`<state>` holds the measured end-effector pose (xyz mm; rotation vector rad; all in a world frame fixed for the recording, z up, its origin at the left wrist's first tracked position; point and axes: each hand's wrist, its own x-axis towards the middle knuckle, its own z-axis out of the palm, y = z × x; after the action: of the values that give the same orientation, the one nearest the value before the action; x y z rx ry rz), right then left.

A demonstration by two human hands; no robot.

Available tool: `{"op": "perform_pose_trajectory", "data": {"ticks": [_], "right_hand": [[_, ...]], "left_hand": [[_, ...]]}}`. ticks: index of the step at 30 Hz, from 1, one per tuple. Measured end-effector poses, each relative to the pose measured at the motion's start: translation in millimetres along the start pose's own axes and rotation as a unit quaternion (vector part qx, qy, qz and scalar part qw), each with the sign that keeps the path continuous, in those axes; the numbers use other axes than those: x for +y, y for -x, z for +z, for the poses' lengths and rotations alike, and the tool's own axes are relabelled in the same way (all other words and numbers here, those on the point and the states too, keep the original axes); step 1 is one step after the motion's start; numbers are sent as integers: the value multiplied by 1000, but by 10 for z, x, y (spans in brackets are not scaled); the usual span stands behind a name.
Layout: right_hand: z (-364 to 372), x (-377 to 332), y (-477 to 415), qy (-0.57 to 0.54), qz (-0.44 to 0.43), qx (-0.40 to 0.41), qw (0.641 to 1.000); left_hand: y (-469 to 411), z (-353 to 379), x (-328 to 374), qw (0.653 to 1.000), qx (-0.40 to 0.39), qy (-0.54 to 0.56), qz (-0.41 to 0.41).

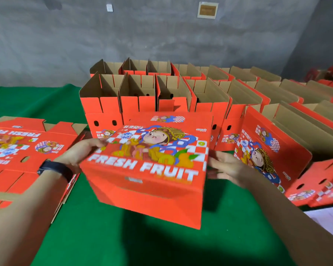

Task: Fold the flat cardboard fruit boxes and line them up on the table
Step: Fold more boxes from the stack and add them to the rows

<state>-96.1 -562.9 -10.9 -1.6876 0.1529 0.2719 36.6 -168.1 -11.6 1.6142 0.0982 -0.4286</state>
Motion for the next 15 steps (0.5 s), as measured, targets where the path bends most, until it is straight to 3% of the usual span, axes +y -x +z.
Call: {"op": "perform_pose_trajectory", "data": {"ticks": [3, 8, 11, 15], "right_hand": [[47, -37, 28, 69, -40, -3, 997], [309, 95, 44, 257, -89, 93, 958], [397, 297, 35, 229, -110, 102, 962], [436, 566, 9, 212, -133, 115, 961]], "left_hand": [[108, 144, -87, 997, -74, -37, 5], [33, 336, -324, 993, -6, -96, 71], [-59, 494, -430, 993, 41, -87, 74], [-136, 688, -471, 999, 28, -8, 33]]}}
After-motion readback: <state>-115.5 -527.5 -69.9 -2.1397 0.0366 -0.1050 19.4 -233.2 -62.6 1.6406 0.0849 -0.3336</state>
